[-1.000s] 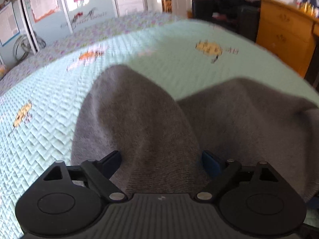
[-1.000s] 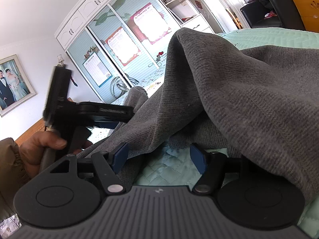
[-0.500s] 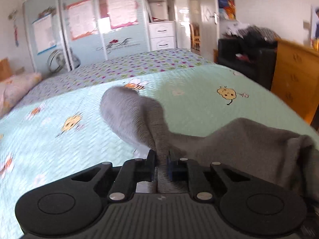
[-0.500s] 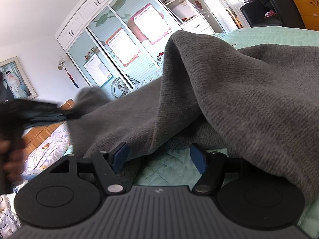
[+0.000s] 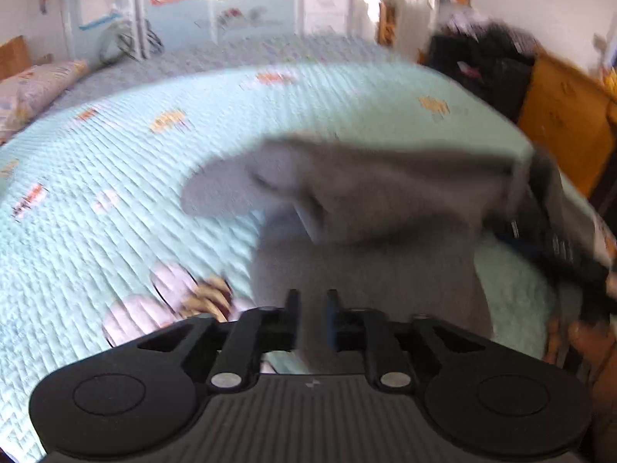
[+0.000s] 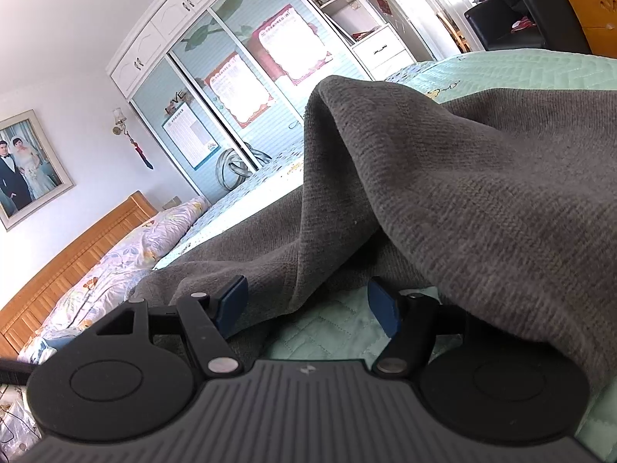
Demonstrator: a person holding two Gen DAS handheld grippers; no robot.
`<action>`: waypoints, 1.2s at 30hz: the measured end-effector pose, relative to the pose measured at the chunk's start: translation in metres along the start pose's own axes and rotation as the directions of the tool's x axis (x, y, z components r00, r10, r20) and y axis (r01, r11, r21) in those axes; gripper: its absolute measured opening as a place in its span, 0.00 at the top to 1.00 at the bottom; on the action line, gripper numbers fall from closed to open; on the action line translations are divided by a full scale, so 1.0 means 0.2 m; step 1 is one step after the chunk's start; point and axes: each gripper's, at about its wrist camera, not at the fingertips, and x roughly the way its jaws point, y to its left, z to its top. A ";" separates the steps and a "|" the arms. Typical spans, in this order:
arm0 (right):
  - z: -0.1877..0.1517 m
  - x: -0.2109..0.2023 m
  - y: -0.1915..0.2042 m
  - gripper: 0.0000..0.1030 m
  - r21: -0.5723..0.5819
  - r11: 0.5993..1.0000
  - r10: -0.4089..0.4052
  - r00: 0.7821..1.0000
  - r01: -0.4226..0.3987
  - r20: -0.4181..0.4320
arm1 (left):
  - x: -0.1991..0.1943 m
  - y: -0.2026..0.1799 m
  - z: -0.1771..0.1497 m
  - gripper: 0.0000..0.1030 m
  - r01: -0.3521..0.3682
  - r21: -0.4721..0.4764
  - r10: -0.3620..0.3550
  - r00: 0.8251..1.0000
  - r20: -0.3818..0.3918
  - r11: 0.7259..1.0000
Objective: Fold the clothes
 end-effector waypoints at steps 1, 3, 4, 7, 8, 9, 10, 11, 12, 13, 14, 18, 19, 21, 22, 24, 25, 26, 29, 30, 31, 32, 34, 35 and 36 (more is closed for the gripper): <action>0.00 0.00 0.00 0.32 -0.001 1.000 -0.001 1.000 0.001 -0.001 | 0.00 0.04 0.04 0.57 -0.020 -0.021 0.021 0.999 0.031 1.000; 0.01 0.01 0.00 0.32 -0.002 1.000 -0.003 1.000 0.003 -0.002 | 0.02 0.11 0.11 0.34 -0.057 -0.066 0.062 0.995 0.083 0.996; 0.01 0.01 0.00 0.32 -0.003 1.000 -0.004 1.000 0.004 -0.003 | 0.04 0.15 0.15 0.31 -0.067 -0.085 0.075 0.993 0.090 0.994; 0.01 0.01 0.00 0.32 -0.003 1.000 -0.005 1.000 0.005 -0.005 | 0.15 0.26 0.25 0.31 -0.095 -0.143 0.107 0.991 0.078 0.985; 0.01 0.01 0.00 0.32 -0.003 1.000 -0.005 1.000 0.005 -0.005 | 0.20 0.29 0.28 0.29 -0.095 -0.158 0.107 0.992 0.068 0.983; 0.01 0.01 0.00 0.32 -0.003 1.000 -0.006 1.000 0.006 -0.006 | 0.24 0.31 0.31 0.28 -0.096 -0.174 0.107 0.993 0.056 0.980; 0.01 0.01 0.00 0.31 -0.003 1.000 -0.006 1.000 0.006 -0.006 | 0.29 0.33 0.33 0.26 -0.097 -0.189 0.106 0.994 0.038 0.977; 0.01 0.01 0.00 0.31 -0.003 1.000 -0.006 1.000 0.006 -0.007 | 0.33 0.34 0.35 0.20 -0.094 -0.206 0.100 0.995 0.019 0.974; 0.01 0.01 0.00 0.31 -0.003 1.000 -0.006 1.000 0.006 -0.007 | 0.37 0.35 0.36 0.19 -0.081 -0.232 0.082 0.997 -0.005 0.969; 0.01 0.01 0.00 0.31 -0.003 1.000 -0.006 1.000 0.006 -0.007 | 0.42 0.37 0.37 0.19 -0.070 -0.275 0.065 0.997 -0.027 0.959; 0.01 0.01 0.00 0.31 -0.003 1.000 -0.006 1.000 0.006 -0.007 | 0.45 0.38 0.37 0.19 -0.045 -0.330 0.034 0.999 -0.041 0.943; 0.00 0.01 0.00 0.31 -0.003 1.000 -0.006 1.000 0.006 -0.007 | 0.53 0.41 0.31 0.19 0.109 -0.504 -0.141 0.990 -0.026 0.857; 0.01 0.01 0.00 0.31 -0.004 1.000 -0.006 1.000 0.006 -0.007 | 0.55 0.40 0.30 0.19 0.126 -0.522 -0.164 0.986 -0.028 0.843; 0.00 0.01 0.00 0.31 -0.004 1.000 -0.006 1.000 0.006 -0.007 | 0.60 0.37 0.26 0.19 0.113 -0.519 -0.159 0.986 -0.045 0.847; 0.00 0.01 0.00 0.31 -0.005 1.000 -0.006 1.000 0.006 -0.007 | 0.62 0.36 0.26 0.19 0.101 -0.518 -0.148 0.988 -0.050 0.849; -0.01 0.01 0.00 0.31 -0.005 1.000 -0.006 1.000 0.006 -0.006 | 0.68 0.36 0.25 0.19 0.089 -0.529 -0.141 0.988 -0.059 0.844; -0.01 0.01 0.00 0.31 -0.005 1.000 -0.006 1.000 0.006 -0.006 | 0.71 0.36 0.25 0.20 0.086 -0.539 -0.141 0.988 -0.062 0.838; -0.01 0.01 0.00 0.31 -0.005 1.000 -0.007 1.000 0.007 -0.006 | 0.74 0.36 0.25 0.25 0.087 -0.547 -0.145 0.987 -0.064 0.832; -0.01 0.01 0.00 0.31 -0.005 1.000 -0.008 1.000 0.008 -0.006 | 0.78 0.33 0.28 0.66 0.126 -0.523 -0.181 0.982 -0.055 0.843; -0.01 0.01 0.00 0.31 -0.005 1.000 -0.008 1.000 0.008 -0.006 | 0.76 0.29 0.31 0.68 0.120 -0.487 -0.164 0.985 -0.048 0.865; 0.00 0.01 0.00 0.31 -0.004 1.000 -0.008 1.000 0.008 -0.005 | 0.74 0.25 0.33 0.76 0.117 -0.445 -0.149 0.988 -0.037 0.888; 0.00 0.01 0.00 0.31 -0.004 1.000 -0.008 1.000 0.008 -0.005 | 0.68 0.20 0.36 0.85 0.125 -0.383 -0.139 0.990 -0.010 0.915; 0.00 0.02 0.00 0.31 -0.003 1.000 -0.008 1.000 0.008 -0.005 | 0.56 0.09 0.41 0.87 0.165 -0.257 -0.156 0.986 0.054 0.952; 0.00 0.02 0.00 0.31 -0.003 1.000 -0.008 1.000 0.008 -0.005 | 0.48 0.03 0.42 0.88 0.205 -0.184 -0.191 0.977 0.089 0.961; -0.01 0.02 0.00 0.31 -0.002 1.000 -0.008 1.000 0.008 -0.006 | 0.39 -0.05 0.43 0.88 0.244 -0.095 -0.232 0.965 0.120 0.965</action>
